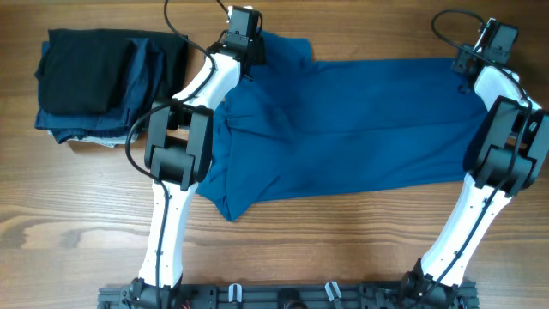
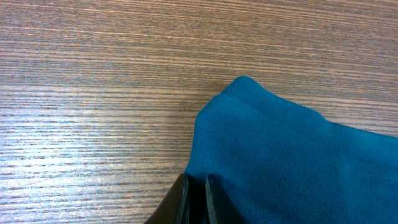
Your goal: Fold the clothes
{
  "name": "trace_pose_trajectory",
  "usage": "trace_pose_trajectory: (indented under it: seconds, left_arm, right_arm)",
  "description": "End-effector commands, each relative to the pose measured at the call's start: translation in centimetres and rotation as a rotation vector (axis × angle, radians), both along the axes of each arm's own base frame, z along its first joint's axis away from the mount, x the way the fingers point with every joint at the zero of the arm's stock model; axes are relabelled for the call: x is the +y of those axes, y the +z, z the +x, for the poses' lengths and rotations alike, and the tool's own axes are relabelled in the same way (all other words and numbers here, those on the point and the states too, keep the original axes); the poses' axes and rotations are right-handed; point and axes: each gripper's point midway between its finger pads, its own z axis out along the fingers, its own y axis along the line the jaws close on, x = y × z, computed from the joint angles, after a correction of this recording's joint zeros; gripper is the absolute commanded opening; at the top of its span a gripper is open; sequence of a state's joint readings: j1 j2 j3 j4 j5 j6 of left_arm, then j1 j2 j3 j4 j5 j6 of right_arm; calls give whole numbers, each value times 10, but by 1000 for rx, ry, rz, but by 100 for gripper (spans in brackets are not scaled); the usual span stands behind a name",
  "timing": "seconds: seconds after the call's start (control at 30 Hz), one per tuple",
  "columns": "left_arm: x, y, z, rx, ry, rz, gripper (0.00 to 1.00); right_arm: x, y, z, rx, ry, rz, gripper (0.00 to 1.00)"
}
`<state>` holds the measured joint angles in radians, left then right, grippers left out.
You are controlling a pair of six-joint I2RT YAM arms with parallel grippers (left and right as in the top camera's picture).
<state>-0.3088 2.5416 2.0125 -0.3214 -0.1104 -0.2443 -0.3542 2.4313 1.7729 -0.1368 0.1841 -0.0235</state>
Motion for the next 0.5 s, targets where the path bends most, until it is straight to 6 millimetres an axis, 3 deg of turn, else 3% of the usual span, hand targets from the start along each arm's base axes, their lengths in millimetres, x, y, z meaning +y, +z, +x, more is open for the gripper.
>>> trace_pose_trajectory:
  seconds: [0.0,0.07,0.1,0.3,0.47]
  left_arm:
    - [4,-53,-18,107,-10,32,9]
    - [4,-53,-18,108,-10,33,7]
    - [4,-53,-18,108,-10,33,5]
    - [13,-38,-12,72,29,73,4]
    - [11,7,-1,-3,37,56,4]
  right_arm:
    - [-2,-32,-11,67,-14,13,27]
    - [-2,-33,-12,74,-16,16,7]
    - [-2,-34,-13,76,-16,17,4]
    - [-1,-29,-9,57,-4,20,4]
    - [20,-16,9,-15,99,105,4]
